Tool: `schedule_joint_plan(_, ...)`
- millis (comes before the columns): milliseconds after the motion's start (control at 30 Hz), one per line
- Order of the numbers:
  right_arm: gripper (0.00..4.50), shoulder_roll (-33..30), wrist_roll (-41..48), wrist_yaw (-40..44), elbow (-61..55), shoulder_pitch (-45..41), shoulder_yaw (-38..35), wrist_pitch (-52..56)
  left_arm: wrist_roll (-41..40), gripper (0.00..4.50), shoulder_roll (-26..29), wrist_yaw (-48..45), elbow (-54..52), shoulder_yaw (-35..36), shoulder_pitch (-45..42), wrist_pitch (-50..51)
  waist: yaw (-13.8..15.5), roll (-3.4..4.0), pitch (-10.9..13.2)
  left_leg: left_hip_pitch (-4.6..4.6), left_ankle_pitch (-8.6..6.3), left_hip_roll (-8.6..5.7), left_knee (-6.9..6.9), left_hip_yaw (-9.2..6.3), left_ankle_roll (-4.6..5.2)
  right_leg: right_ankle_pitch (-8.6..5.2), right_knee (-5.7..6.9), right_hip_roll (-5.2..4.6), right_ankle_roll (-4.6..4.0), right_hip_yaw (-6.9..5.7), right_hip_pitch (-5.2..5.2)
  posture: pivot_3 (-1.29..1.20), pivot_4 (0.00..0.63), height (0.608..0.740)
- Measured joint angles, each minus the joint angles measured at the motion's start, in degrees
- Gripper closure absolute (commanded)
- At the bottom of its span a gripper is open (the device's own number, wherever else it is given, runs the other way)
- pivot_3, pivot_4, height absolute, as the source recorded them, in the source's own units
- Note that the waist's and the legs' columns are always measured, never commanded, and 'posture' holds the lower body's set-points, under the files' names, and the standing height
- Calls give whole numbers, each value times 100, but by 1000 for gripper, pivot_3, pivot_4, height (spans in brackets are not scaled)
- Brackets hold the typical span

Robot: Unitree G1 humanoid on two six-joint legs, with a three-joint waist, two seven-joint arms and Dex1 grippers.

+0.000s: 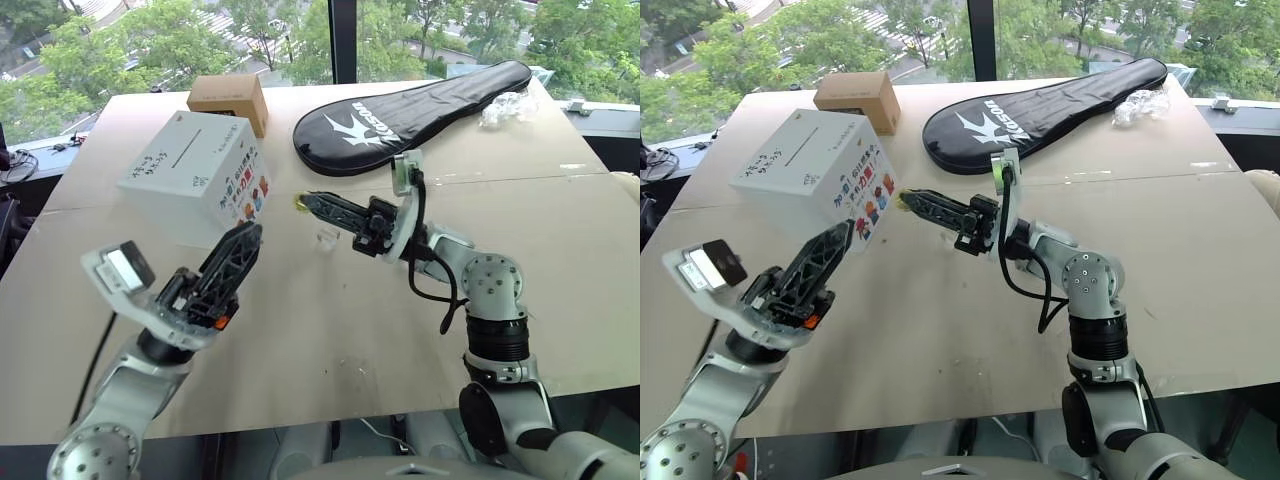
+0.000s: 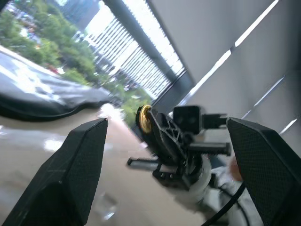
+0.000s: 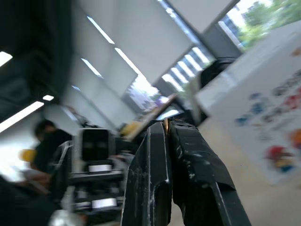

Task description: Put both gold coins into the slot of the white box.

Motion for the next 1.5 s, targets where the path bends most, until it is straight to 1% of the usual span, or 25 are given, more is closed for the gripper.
schedule_joint_plan(67, 4461, 62, 435, -136, -84, -13, -27, 181, -174, 385, -48, 49, 0, -121, -149, -5, -9, 0, 0, 0, 0, 0, 0, 1, 0, 0, 0, 1, 0, 1, -2, 0, 150, 740)
schedule_joint_plan(100, 4498, 105, 683, -247, -106, -19, -75, 230, -230, 636, -66, 69, 0, -211, -220, -6, -5, 0, 0, 0, 0, 0, 0, 1, 0, 0, 0, 1, 0, 0, -2, 0, 150, 740)
schedule_joint_plan(167, 4500, 150, 908, -365, -133, -26, -97, 274, -301, 1101, -111, 96, 0, -294, -285, -4, -10, 0, 0, 0, 0, 0, 0, 2, 0, 0, 0, 2, 0, 2, -2, 0, 150, 740)
schedule_joint_plan(200, 4500, 150, 1056, -453, -148, -26, -92, 293, -355, 1428, -125, 113, 1, -359, -314, -5, -10, 0, 0, 0, 0, 0, 0, 2, 0, 0, 0, 2, 0, 1, -2, 0, 150, 740)
schedule_joint_plan(233, 4500, 150, 1151, -530, -166, -26, -85, 304, -385, 2121, -125, 128, 1, -410, -332, -4, -9, 0, 0, 0, 0, 0, 0, 2, 0, 0, 0, 2, 0, 1, -2, 0, 150, 740)
schedule_joint_plan(267, 4500, 149, 1226, -578, -180, -25, -75, 304, -398, 2482, -124, 139, 1, -426, -343, -4, -9, 0, 0, -1, 0, 0, 0, 2, 0, 0, 0, 2, 0, 2, -3, 0, 150, 740)
schedule_joint_plan(467, 4500, 127, 1493, -814, -202, -25, 23, 241, -432, 2482, -70, 230, 4, -439, -354, -3, -7, 0, 0, -1, 0, 0, 0, 2, 0, 0, 0, 3, 0, 1, -3, 0, 150, 740)
schedule_joint_plan(700, 4500, -34, 1506, -885, -209, -22, 192, 69, -500, 2482, 7, 224, 3, -449, -354, 24, -7, 0, 0, -2, 0, 0, -1, 2, 0, 0, 0, 3, 0, 2, -4, 0, 150, 740)
schedule_joint_plan(800, 4500, -87, 1505, -883, -211, -20, 282, 28, -562, 3246, 9, 215, 3, -450, -353, 35, -6, 0, 0, -2, 0, 0, -1, 3, -1, 0, -1, 3, 0, 2, -4, 0, 150, 740)
schedule_joint_plan(833, 4500, -90, 1509, -873, -225, -18, 310, 2, -597, 3686, 9, 202, 4, -449, -346, 39, -7, 1, 0, -2, 0, 0, -1, 2, 0, 0, -1, 3, 0, 2, -4, 0, 150, 740)
schedule_joint_plan(900, 4500, -113, 1506, -862, -282, -12, 329, -77, -637, 4304, 34, 162, 7, -454, -330, 55, 1, 1, 0, -4, 0, 0, -1, 2, 0, 0, -3, 3, 0, 1, -4, 0, 150, 740)
schedule_joint_plan(933, 4500, -115, 1502, -863, -290, -12, 351, -88, -647, 4423, 37, 139, 7, -460, -326, 63, -3, 1, 0, -4, 0, 0, -1, 2, 0, 0, -3, 3, 0, 2, -5, 0, 150, 740)
schedule_joint_plan(1233, 4500, -220, 1505, -866, -306, -9, 444, -185, -634, 4423, 119, 54, 6, -513, -251, 151, -1, 4, 3, -5, 0, 0, -4, 2, 0, 0, -7, 4, 0, 1, -5, 0, 150, 740)
schedule_joint_plan(1267, 3879, -227, 1505, -860, -306, -9, 460, -190, -628, 4500, 117, 54, 7, -513, -260, 151, -2, 4, 3, -5, 0, 0, -4, 1, 0, 0, -7, 4, 0, 1, -5, 0, 150, 740)
schedule_joint_plan(1300, 3526, -257, 1505, -840, -306, -9, 469, -190, -614, 4500, 111, 54, 8, -513, -282, 146, 1, 4, 3, -5, 0, 0, -4, 1, 0, 0, -8, 4, 0, 1, -5, 0, 150, 740)
schedule_joint_plan(1333, 2961, -275, 1505, -821, -306, -8, 485, -190, -588, 4500, 110, 54, 11, -512, -310, 136, 0, 4, 3, -6, 0, 0, -4, 1, 0, 0, -9, 4, 0, 1, -5, 0, 150, 740)
schedule_joint_plan(1367, 2629, -281, 1505, -805, -306, -8, 492, -190, -573, 4500, 109, 54, 17, -511, -325, 131, -1, 4, 3, -6, 0, 0, -4, 2, 0, 0, -9, 4, 0, 1, -5, 0, 150, 740)
schedule_joint_plan(1433, 1510, -317, 1504, -785, -306, -8, 530, -191, -526, 4500, 105, 54, 101, -500, -370, 99, -2, 5, 3, -6, 0, 0, -5, 1, 0, 0, -10, 4, 0, 1, -5, 0, 150, 740)
schedule_joint_plan(1500, 678, -328, 1498, -785, -306, -8, 531, -196, -518, 4500, 102, 54, 138, -493, -370, 79, -1, 5, 3, -7, 0, 0, -6, 1, 0, 0, -12, 4, 0, 1, -6, 0, 150, 740)
